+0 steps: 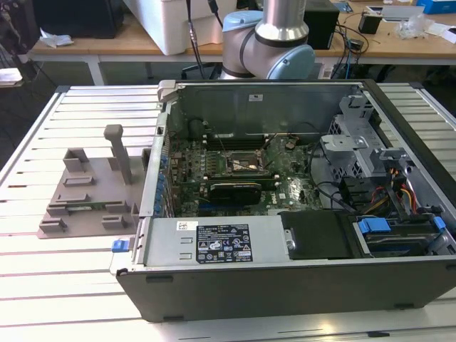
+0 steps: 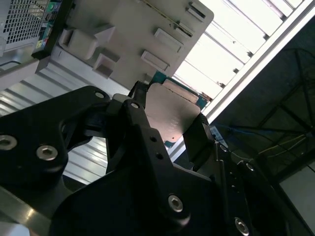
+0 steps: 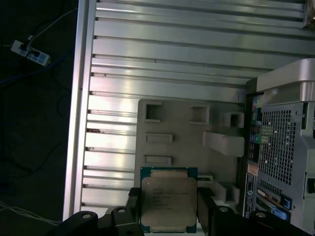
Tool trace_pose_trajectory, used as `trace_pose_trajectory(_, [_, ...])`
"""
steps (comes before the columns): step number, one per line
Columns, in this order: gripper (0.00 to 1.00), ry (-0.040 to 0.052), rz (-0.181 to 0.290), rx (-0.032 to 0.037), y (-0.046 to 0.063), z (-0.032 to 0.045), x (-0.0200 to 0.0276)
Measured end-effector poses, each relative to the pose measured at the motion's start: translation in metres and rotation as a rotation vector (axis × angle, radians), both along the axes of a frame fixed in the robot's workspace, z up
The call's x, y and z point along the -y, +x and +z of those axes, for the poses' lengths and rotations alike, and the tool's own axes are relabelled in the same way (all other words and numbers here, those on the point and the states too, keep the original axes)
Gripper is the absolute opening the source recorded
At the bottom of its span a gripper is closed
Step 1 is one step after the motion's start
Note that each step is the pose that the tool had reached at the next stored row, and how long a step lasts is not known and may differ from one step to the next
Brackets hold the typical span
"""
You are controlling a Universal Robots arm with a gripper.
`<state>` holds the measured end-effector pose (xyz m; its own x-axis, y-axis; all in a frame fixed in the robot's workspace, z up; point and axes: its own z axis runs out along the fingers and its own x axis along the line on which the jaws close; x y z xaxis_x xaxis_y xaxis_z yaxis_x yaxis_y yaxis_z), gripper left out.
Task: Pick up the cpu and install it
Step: 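Pick up the cpu and move it towards the insertion slot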
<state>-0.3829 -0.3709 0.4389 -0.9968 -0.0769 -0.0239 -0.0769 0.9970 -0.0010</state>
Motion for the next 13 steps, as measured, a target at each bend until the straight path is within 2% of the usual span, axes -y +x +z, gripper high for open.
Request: trace_pose_trajectory(13, [0.55, 0.0000, 0.000, -0.0001, 0.000, 0.0224, 0.0000])
